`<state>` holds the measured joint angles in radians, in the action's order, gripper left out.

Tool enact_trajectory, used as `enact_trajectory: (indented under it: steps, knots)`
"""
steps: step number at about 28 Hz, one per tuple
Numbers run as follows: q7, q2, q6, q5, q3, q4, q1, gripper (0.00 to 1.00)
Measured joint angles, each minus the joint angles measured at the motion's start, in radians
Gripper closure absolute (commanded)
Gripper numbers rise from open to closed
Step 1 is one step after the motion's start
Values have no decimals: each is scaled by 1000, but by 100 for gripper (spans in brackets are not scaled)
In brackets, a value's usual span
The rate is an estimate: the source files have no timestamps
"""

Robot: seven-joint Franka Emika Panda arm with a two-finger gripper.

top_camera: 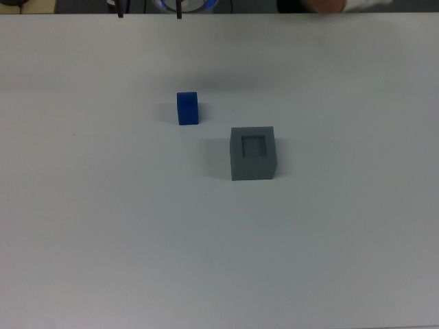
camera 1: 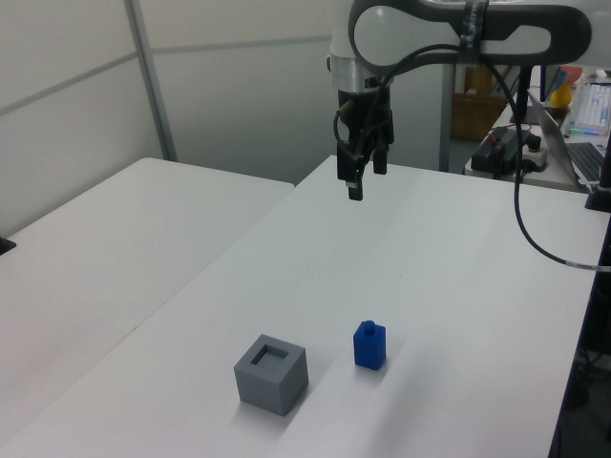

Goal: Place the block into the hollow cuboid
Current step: 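Lower the open gripper down onto the blue block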

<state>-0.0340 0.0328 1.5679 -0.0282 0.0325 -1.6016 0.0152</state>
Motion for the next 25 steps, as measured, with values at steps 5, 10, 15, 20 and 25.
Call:
enact_trajectory:
  steps: [5,10,15,20,25]
  knots:
    - [0,0,56,65,-3,-34,0,0]
    - [-4,0,176,86,-7,-156,11,0]
    - [-4,-3,296,84,-9,-297,48,0]
    - [-4,-12,391,49,-10,-417,80,0]
    - [-4,-43,479,19,-10,-511,86,0]
